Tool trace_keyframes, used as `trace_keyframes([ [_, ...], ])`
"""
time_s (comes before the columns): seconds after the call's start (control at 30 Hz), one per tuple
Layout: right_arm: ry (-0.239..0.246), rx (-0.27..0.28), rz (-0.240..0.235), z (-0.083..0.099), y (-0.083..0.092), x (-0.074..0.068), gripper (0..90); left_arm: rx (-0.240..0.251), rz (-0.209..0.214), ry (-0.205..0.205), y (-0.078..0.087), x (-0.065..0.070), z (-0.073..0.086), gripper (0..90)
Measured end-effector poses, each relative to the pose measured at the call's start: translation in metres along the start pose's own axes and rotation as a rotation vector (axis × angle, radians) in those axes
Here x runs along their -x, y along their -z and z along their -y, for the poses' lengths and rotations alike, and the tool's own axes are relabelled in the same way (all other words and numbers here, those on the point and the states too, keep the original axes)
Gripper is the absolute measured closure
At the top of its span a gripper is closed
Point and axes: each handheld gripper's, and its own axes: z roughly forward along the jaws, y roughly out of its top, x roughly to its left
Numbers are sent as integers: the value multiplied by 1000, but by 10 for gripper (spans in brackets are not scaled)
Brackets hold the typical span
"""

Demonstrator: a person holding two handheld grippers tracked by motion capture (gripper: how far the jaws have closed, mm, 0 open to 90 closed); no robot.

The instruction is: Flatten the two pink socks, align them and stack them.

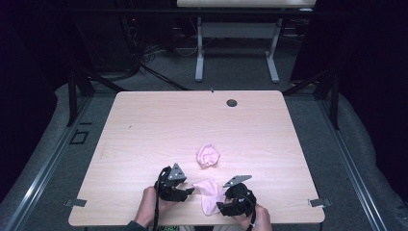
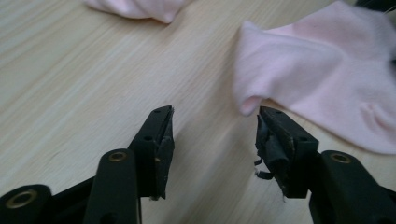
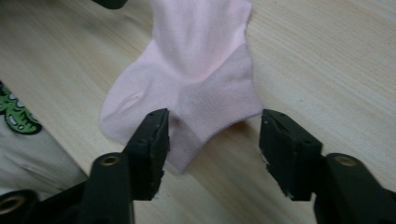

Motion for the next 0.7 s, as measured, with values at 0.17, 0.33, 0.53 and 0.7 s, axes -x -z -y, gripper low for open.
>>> trace_keyframes([
  [0.17,16,-2,9,2,-2,0,594,-3,32,-62,-8,6,-9,652],
  [0.33,16,18,-4,3,-3,0,771,65,22,-75,-11,10,-11,854],
  [0.53,14,39,29,3,4,6,859,68,-85,-144,1,18,-13,869],
  [0.7,12,36,13,-6,17,20,860,37,-204,-279,19,38,-13,869],
])
